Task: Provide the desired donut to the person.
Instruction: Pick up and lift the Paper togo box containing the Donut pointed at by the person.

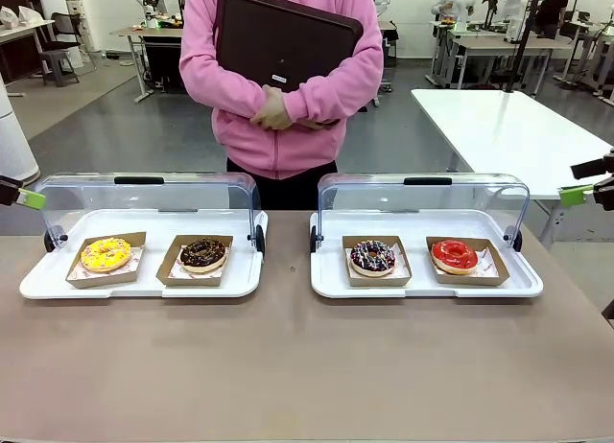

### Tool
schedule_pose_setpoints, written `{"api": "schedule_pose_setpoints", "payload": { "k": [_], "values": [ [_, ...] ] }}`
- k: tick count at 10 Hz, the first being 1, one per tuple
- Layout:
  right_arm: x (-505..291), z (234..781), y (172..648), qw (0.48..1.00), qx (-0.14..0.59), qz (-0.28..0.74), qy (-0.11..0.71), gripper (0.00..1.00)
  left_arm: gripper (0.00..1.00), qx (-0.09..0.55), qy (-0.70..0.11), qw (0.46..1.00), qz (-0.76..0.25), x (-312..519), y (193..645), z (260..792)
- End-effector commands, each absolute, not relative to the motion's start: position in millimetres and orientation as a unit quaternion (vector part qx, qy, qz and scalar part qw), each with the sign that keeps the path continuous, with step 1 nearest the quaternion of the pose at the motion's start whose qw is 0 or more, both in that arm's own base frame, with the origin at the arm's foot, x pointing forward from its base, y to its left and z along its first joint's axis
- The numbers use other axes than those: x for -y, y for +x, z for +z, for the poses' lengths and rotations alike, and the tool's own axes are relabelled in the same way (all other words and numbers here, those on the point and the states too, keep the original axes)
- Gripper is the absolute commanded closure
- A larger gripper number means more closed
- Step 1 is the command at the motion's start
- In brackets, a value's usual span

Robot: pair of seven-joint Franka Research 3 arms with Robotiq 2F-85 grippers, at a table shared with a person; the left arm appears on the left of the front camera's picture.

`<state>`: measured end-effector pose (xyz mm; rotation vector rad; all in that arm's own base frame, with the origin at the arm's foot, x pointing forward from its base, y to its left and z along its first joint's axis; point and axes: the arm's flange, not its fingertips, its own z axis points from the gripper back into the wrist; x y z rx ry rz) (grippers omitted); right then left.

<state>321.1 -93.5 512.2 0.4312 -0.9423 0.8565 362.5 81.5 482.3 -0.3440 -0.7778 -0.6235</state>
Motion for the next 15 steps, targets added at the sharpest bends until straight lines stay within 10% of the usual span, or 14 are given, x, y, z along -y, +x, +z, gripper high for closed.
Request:
{"api": "schedule_pose_setpoints", "payload": {
  "k": [1,15],
  "values": [
    [91.5,509.9,317.9,0.778,0.440,0.403,0.198,0.00,0.00,0.389,-0.166,0.855,-0.302,-69.0,342.3,467.4],
    [85.7,518.6,319.3,0.781,0.434,0.410,0.185,0.00,0.00,0.379,-0.164,0.860,-0.300,-79.0,363.1,487.6]
  ]
}}
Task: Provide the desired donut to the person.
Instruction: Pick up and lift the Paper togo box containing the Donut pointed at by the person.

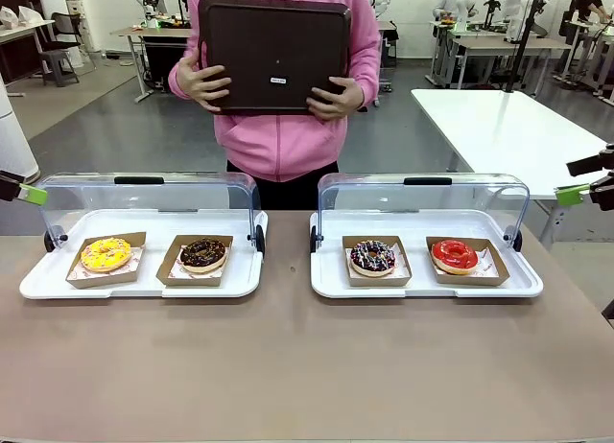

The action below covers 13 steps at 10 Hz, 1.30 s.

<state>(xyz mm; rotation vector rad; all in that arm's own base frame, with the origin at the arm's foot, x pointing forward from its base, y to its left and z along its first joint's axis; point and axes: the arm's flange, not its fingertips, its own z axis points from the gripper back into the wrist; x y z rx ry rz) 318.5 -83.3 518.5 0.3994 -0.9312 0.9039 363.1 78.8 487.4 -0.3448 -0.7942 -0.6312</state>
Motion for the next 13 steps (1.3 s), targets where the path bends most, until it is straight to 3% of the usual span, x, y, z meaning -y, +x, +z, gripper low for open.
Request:
{"api": "schedule_pose_setpoints", "payload": {
  "k": [1,13],
  "values": [
    [85.7,518.6,319.3,0.781,0.434,0.410,0.185,0.00,0.00,0.379,-0.164,0.860,-0.300,-79.0,363.1,487.6],
    [85.7,518.6,319.3,0.781,0.434,0.410,0.185,0.00,0.00,0.379,-0.164,0.860,-0.300,-79.0,363.1,487.6]
  ]
}}
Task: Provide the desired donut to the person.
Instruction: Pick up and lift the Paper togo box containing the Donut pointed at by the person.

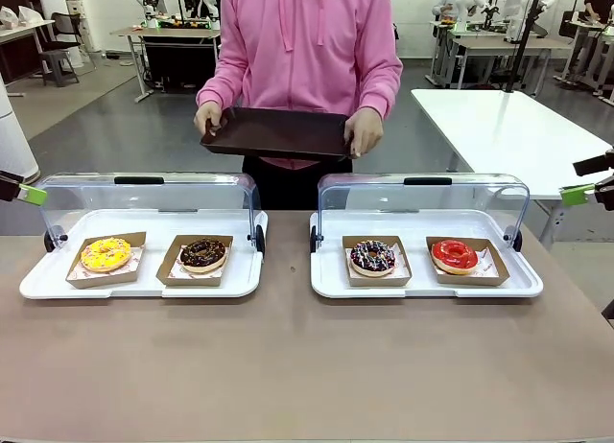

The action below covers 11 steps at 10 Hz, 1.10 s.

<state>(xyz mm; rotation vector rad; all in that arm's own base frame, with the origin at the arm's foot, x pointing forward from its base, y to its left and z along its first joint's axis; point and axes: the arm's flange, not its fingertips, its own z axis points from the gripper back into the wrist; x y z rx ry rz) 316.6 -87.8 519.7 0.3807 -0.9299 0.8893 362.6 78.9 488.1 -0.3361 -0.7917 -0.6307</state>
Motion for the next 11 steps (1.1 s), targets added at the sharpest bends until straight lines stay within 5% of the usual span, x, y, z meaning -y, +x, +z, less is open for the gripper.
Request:
{"api": "schedule_pose_setpoints", "payload": {
  "k": [1,11],
  "values": [
    [85.7,518.6,319.3,0.781,0.434,0.410,0.185,0.00,0.00,0.379,-0.164,0.860,-0.300,-79.0,363.1,487.6],
    [85.7,518.6,319.3,0.781,0.434,0.410,0.185,0.00,0.00,0.379,-0.164,0.860,-0.300,-79.0,363.1,487.6]
  ]
}}
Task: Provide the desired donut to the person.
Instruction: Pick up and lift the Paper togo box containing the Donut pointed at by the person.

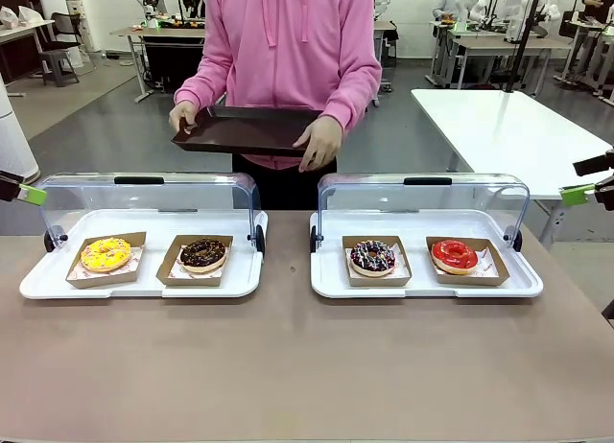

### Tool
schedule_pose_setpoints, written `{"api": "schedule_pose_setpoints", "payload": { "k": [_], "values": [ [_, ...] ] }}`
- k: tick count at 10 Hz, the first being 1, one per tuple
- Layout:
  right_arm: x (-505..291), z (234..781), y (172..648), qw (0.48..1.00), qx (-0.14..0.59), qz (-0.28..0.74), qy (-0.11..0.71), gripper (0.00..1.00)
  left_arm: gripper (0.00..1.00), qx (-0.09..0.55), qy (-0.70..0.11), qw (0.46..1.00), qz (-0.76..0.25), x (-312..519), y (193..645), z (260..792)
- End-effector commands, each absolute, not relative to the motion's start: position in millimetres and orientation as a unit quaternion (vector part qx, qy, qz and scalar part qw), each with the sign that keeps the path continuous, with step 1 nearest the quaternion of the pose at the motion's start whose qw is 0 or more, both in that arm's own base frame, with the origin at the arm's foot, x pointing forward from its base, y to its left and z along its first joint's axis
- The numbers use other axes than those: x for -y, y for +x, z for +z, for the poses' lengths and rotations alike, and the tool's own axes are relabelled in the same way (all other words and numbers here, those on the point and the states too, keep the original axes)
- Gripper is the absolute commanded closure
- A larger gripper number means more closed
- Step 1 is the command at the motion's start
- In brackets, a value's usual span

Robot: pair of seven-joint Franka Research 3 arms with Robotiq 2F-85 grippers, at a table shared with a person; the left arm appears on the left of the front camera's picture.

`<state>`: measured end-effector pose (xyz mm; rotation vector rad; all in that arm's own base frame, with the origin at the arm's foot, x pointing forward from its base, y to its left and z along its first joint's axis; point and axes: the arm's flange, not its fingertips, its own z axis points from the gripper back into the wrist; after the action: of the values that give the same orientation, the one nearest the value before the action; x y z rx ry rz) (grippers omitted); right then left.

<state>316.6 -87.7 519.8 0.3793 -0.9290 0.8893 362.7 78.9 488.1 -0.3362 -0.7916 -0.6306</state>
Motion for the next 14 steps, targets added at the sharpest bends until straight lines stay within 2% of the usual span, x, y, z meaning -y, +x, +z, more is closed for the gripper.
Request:
{"api": "schedule_pose_setpoints", "payload": {
  "k": [1,14],
  "values": [
    [85.7,518.6,319.3,0.781,0.434,0.410,0.185,0.00,0.00,0.379,-0.164,0.860,-0.300,-79.0,363.1,487.6],
    [85.7,518.6,319.3,0.781,0.434,0.410,0.185,0.00,0.00,0.379,-0.164,0.860,-0.300,-79.0,363.1,487.6]
  ]
}}
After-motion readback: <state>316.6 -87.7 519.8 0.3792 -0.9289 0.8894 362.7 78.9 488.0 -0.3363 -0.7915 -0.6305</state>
